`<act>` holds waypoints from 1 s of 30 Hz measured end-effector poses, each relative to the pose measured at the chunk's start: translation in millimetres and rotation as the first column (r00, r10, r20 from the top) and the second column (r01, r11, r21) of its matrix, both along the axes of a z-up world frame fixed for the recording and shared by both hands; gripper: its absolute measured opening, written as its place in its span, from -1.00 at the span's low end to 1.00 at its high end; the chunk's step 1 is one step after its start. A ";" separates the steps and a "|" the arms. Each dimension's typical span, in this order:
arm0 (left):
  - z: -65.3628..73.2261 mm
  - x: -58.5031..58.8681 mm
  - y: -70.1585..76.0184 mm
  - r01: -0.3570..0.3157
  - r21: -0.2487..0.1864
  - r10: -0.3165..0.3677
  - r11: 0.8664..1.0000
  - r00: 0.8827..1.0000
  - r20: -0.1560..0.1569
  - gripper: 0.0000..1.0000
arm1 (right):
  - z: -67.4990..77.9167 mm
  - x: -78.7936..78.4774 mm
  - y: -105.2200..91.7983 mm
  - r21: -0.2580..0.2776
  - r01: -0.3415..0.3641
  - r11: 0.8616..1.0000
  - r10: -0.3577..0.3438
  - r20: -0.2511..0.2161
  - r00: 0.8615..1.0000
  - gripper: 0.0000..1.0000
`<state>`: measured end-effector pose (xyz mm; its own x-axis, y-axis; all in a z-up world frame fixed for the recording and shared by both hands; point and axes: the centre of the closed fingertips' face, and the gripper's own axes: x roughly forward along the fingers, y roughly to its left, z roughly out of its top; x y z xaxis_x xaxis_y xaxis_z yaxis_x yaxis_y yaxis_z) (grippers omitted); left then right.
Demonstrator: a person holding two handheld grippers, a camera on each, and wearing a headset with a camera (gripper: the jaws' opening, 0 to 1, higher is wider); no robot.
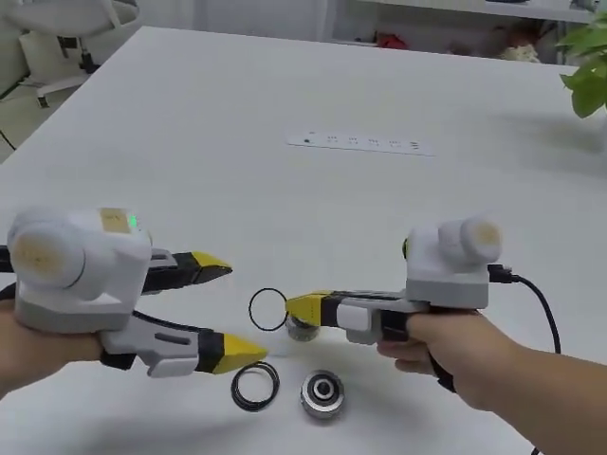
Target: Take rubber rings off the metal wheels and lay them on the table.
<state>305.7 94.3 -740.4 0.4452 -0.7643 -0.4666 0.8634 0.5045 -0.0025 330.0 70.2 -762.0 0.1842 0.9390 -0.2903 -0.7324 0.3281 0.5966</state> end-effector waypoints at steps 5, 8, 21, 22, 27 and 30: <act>-2.8 -3.1 9.4 -0.018 0.004 0.018 1.000 1.000 -0.007 0.35 | -5.8 -4.8 8.4 -0.020 -0.025 0.999 0.025 0.003 1.000 -1.00; -4.5 -5.2 13.9 -0.028 0.005 0.028 1.000 1.000 -0.010 0.35 | -8.8 -7.5 12.9 -0.031 -0.039 0.999 0.039 0.005 0.999 -1.00; -10.2 -8.8 23.7 -0.050 0.015 0.050 0.999 0.998 -0.024 0.34 | -26.4 -17.1 22.6 -0.111 -0.093 0.989 0.098 0.038 0.994 -1.00; -10.5 -8.9 23.8 -0.050 0.015 0.050 0.999 0.998 -0.025 0.34 | -27.0 -17.4 22.3 -0.119 -0.097 0.988 0.104 0.048 0.993 -1.00; -13.5 -9.7 24.5 -0.051 0.022 0.051 0.998 0.998 -0.030 0.34 | -29.1 -19.3 21.1 -0.150 -0.107 0.983 0.120 0.079 0.990 -0.85; -13.7 -10.4 24.5 -0.049 0.023 0.050 0.999 0.998 -0.031 0.34 | -28.5 -20.5 20.9 -0.156 -0.112 0.981 0.126 0.086 0.988 -0.81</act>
